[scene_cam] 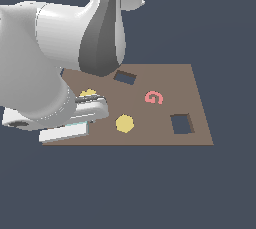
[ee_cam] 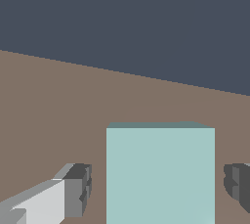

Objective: Insert a designated object into the corresponding slot on a board.

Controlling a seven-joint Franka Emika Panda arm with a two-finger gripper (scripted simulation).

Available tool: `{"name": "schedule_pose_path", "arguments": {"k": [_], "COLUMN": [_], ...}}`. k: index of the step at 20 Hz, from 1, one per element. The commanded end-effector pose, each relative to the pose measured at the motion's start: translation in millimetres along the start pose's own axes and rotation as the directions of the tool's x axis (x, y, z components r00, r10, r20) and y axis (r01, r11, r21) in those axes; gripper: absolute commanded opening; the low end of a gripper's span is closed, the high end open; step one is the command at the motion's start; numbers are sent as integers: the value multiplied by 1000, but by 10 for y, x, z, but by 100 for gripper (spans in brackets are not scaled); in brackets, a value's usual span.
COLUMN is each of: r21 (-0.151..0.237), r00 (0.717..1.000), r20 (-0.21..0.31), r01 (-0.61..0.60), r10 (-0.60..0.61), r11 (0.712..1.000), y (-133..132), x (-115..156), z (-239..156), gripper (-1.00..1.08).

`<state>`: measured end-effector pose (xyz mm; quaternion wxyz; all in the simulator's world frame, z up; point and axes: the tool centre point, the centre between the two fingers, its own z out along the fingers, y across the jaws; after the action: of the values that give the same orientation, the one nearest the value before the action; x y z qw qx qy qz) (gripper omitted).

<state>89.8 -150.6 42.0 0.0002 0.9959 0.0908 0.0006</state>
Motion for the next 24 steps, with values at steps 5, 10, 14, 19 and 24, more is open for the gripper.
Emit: {"name": "schedule_pose_path", "arguments": {"k": [5,10,14,19,24], "r21": [1,1,1,0,1], "r00": [1000,1000,1000,1000,1000], "r20": [1,1,1,1,2], "r01": [1,1,1,1,15], "r10": [-1,-1,-1,-1,-15], "r11": [1000,1000,1000,1000,1000], "y": [-1,-1,-1,-1,-23], "x": [-3,-3,-3,1,24], "z": [121,121,121,69,90], "gripper": [-100,-100,-100,-100,-100]}}
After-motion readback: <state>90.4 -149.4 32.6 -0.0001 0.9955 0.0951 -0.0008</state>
